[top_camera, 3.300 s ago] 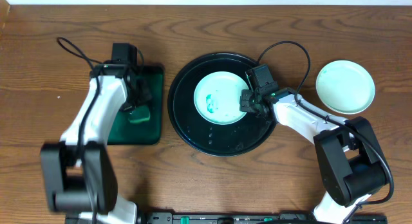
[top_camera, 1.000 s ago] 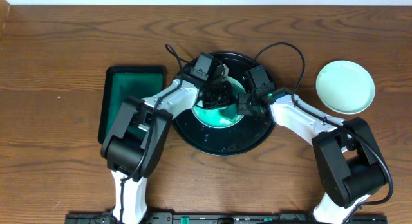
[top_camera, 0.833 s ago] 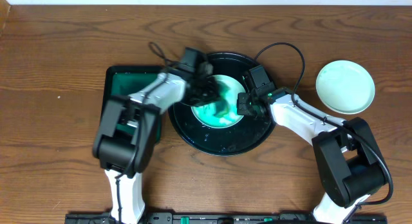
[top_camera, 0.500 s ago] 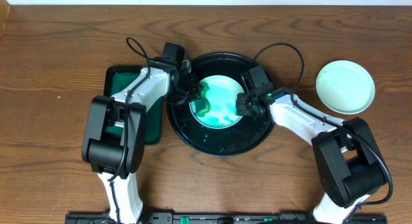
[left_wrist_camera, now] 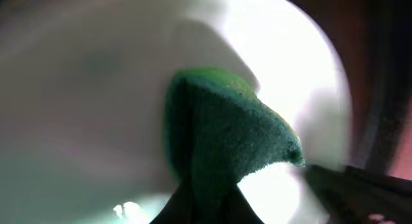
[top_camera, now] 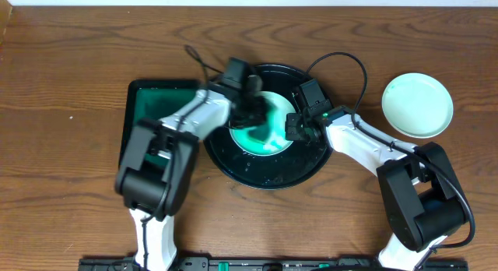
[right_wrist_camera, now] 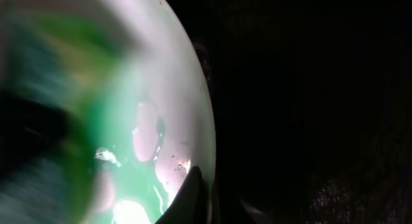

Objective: Clean dirty plates on tray and stack at the side
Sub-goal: 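Scrub the pale green plate with the sponge while the right gripper holds it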

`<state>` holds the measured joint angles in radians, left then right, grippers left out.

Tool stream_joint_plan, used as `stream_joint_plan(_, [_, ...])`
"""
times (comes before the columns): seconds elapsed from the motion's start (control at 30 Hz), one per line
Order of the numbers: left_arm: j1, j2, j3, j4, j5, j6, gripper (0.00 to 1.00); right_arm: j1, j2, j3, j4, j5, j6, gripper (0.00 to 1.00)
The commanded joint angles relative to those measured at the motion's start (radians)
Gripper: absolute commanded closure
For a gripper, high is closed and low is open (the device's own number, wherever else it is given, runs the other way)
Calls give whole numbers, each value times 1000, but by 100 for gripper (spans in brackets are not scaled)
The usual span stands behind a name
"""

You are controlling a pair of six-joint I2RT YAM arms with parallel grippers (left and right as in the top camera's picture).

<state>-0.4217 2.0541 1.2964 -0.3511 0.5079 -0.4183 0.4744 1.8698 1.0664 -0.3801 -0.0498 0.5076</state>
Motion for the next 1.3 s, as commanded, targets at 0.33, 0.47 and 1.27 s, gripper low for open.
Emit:
stream_joint_plan(0.33, [-89,99,-60,69,23,-115,93,40,45,-40,-58,-80,-37,99])
stream_joint_plan(0.47, [8,98,-60,21,-175,-109,93,40,45,-40,-58,-83,-37,99])
stream_joint_plan(1.27, [208,-10,-60,-303,-528,-15,93,38,45,-40,-51,-82,-38,99])
